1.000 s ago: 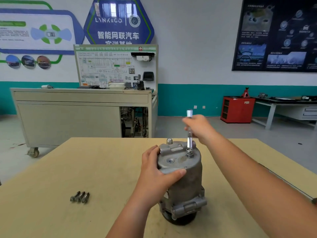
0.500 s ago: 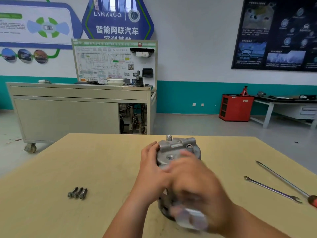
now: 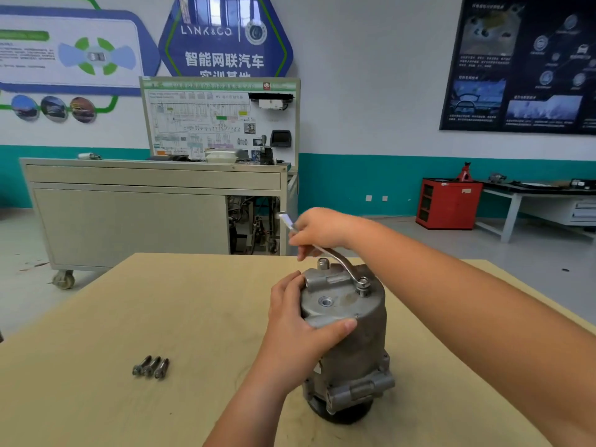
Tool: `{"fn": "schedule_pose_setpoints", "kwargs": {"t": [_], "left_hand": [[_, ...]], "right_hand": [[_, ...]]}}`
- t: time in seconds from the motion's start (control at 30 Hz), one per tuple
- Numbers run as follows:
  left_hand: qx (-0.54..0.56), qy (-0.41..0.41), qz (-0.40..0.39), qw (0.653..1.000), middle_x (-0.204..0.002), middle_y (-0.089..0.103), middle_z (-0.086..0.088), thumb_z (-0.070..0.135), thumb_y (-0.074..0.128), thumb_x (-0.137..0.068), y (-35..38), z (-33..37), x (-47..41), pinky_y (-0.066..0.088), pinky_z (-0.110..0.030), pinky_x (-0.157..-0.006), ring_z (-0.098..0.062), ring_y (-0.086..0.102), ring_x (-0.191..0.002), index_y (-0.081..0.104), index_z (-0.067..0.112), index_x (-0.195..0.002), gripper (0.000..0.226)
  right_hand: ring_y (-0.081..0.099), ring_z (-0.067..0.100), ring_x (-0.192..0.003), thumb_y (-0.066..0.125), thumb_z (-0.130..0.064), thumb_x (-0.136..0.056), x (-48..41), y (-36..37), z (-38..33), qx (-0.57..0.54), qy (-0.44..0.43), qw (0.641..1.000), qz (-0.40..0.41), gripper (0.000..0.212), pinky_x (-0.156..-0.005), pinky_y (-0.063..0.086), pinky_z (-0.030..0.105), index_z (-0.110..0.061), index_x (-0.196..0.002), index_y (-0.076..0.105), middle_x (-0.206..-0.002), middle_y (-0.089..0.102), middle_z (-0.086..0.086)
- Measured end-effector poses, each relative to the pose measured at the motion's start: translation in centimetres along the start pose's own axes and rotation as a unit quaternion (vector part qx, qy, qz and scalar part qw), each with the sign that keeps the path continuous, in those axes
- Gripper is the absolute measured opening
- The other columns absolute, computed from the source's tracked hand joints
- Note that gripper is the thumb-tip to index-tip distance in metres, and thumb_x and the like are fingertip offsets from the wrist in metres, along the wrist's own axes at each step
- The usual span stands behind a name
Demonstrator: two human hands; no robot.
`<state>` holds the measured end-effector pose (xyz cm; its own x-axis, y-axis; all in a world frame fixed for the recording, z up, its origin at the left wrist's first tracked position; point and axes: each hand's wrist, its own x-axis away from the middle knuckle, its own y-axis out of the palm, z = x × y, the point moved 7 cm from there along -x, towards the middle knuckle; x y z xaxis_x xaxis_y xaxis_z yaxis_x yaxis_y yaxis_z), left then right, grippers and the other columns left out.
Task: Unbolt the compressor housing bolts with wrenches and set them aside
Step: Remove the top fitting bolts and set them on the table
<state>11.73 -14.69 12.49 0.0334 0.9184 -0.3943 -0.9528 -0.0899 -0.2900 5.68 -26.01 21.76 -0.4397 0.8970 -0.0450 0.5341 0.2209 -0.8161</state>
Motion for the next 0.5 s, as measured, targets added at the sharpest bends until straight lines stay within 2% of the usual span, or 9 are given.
{"fn": "schedule_pose_setpoints", "kwargs": {"t": [0.03, 0.1, 0.17, 0.23, 0.3, 0.33, 0.4, 0.43, 0.5], "left_hand": [[-0.003, 0.001, 0.001, 1.0, -0.137, 0.026, 0.017, 0.033, 0.081, -0.073, 0.0, 0.0, 0.0, 0.037, -0.026, -0.107, -0.003, 0.036, -0.127, 0.034, 0.03, -0.139, 0.081], [0.006, 0.013, 0.004, 1.0, -0.133, 0.033, 0.015, 0.032, 0.082, -0.072, 0.0, 0.2, 0.0, 0.039, -0.017, -0.096, -0.001, 0.042, -0.122, 0.039, 0.04, -0.127, 0.07], [0.006, 0.043, 0.01, 0.999, -0.128, 0.047, 0.013, 0.032, 0.078, -0.069, 0.0, 1.0, 0.0, 0.042, -0.018, -0.092, -0.003, 0.05, -0.116, 0.045, 0.046, -0.112, 0.056], [-0.021, 0.057, 0.0, 0.998, -0.128, 0.057, 0.002, 0.02, 0.073, -0.072, 0.2, 1.6, 0.1, 0.044, -0.03, -0.099, -0.012, 0.054, -0.117, 0.053, 0.04, -0.112, 0.049], [-0.064, 0.086, 0.003, 0.994, -0.132, 0.051, -0.019, 0.008, 0.071, -0.075, 0.4, 1.8, 0.2, 0.041, -0.031, -0.1, -0.018, 0.053, -0.117, 0.054, 0.012, -0.125, 0.053], [-0.064, 0.098, 0.01, 0.993, -0.135, 0.045, -0.019, 0.018, 0.07, -0.071, 0.3, 1.6, 0.1, 0.04, -0.024, -0.097, -0.016, 0.05, -0.116, 0.05, 0.005, -0.129, 0.063], [-0.007, 0.033, 0.014, 0.999, -0.137, 0.033, 0.006, 0.045, 0.07, -0.056, 0.0, 0.8, 0.1, 0.035, -0.011, -0.097, -0.005, 0.043, -0.121, 0.041, 0.023, -0.134, 0.086], [0.014, 0.01, 0.011, 1.0, -0.134, 0.031, 0.015, 0.05, 0.072, -0.052, 0.0, 0.4, 0.1, 0.034, -0.013, -0.102, -0.002, 0.041, -0.124, 0.039, 0.033, -0.131, 0.087], [0.015, -0.003, 0.005, 1.0, -0.134, 0.031, 0.019, 0.051, 0.074, -0.052, 0.2, -0.1, 0.0, 0.036, -0.025, -0.108, -0.003, 0.04, -0.126, 0.04, 0.037, -0.13, 0.085]], "right_hand": [[0.06, 0.008, -0.064, 0.056, -0.016, -0.092, 0.2, 0.6, -2.0, 0.101, -0.048, 0.994, -0.009, 0.013, -0.059, 0.047, 0.023, -0.01, -0.083, 0.063, -0.074, 0.066, 0.002], [0.057, 0.013, -0.074, 0.054, -0.026, -0.093, 1.9, 2.4, -5.2, 0.249, -0.136, 0.959, 0.0, 0.018, -0.061, 0.04, 0.027, -0.013, -0.098, 0.065, -0.089, 0.066, 0.004], [0.057, 0.021, -0.088, 0.047, -0.031, -0.096, 5.5, 5.1, -7.2, 0.3, -0.22, 0.928, 0.017, 0.025, -0.07, 0.042, 0.032, -0.016, -0.11, 0.061, -0.101, 0.064, 0.005], [0.058, 0.024, -0.09, 0.043, -0.029, -0.097, 10.7, 6.8, -8.2, 0.28, -0.338, 0.895, 0.083, 0.025, -0.074, 0.042, 0.036, -0.015, -0.106, 0.062, -0.099, 0.066, 0.004], [0.058, 0.025, -0.084, 0.041, -0.03, -0.097, 16.1, 6.4, -6.8, 0.203, -0.449, 0.853, 0.172, 0.029, -0.081, 0.042, 0.039, -0.013, -0.091, 0.063, -0.088, 0.066, 0.006], [0.06, 0.024, -0.083, 0.038, -0.032, -0.099, 18.2, 5.6, -5.2, 0.142, -0.476, 0.842, 0.212, 0.031, -0.088, 0.042, 0.039, -0.015, -0.086, 0.06, -0.084, 0.066, 0.005], [0.062, 0.017, -0.078, 0.035, -0.038, -0.101, 21.0, 3.3, -1.0, -0.028, -0.479, 0.821, 0.31, 0.034, -0.096, 0.043, 0.041, -0.022, -0.076, 0.052, -0.076, 0.064, -0.003], [0.062, 0.015, -0.073, 0.037, -0.039, -0.1, 21.6, 1.9, 1.0, -0.124, -0.463, 0.8, 0.361, 0.037, -0.094, 0.046, 0.042, -0.023, -0.071, 0.052, -0.069, 0.061, -0.006], [0.059, 0.013, -0.06, 0.039, -0.035, -0.1, 20.5, -0.7, 4.4, -0.341, -0.387, 0.744, 0.424, 0.042, -0.08, 0.054, 0.038, -0.028, -0.061, 0.053, -0.055, 0.056, -0.009]]}}
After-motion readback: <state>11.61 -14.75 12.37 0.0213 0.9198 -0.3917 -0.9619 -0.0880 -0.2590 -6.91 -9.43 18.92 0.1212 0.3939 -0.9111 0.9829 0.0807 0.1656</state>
